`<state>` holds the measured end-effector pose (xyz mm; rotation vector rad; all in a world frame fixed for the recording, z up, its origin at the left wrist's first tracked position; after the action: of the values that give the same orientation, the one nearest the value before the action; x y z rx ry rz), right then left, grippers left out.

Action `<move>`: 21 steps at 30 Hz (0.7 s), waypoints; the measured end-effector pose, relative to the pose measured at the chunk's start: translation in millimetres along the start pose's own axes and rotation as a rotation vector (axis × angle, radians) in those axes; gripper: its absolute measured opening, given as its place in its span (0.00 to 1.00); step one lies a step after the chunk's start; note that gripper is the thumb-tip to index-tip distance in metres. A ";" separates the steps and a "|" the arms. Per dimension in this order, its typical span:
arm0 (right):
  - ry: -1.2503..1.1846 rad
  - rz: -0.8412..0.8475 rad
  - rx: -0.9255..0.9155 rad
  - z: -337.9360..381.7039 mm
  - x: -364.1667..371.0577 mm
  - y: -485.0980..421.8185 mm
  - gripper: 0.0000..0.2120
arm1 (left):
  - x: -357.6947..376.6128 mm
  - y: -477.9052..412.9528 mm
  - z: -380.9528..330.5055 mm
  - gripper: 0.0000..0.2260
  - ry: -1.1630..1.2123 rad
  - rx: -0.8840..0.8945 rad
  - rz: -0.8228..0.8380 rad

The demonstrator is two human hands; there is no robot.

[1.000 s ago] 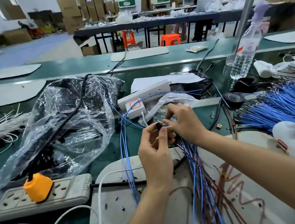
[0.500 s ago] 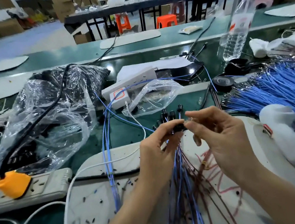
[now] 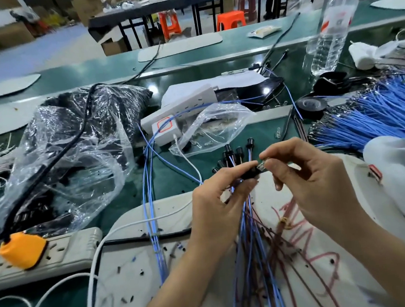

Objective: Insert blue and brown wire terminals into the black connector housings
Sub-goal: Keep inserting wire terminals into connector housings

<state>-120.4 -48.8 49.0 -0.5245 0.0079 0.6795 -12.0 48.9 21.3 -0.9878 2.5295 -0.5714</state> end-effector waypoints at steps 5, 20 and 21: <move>-0.039 0.058 0.002 -3.9 -2.3 -1.2 0.03 | 0.1 -0.5 1.8 0.12 -0.014 -0.019 0.024; -0.452 0.235 0.524 -17.9 -11.2 -8.7 0.08 | -2.7 -1.4 5.4 0.09 -0.083 -0.109 0.100; -0.459 0.240 0.530 -17.8 -11.5 -8.6 0.08 | -3.4 -1.5 5.4 0.09 -0.087 -0.113 0.101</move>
<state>-121.4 -69.6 39.4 0.1517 -0.1780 0.9802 -6.2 49.0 18.1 -0.8965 2.5402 -0.3517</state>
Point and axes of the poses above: each hand's wrist, its own y-axis away from the middle knuckle, its own x-axis out of the palm, z = x × y, the point moved 1 cm from there along -y, towards the middle knuckle, and after that the axes turned 1 degree about -z, right-handed, at the moved point
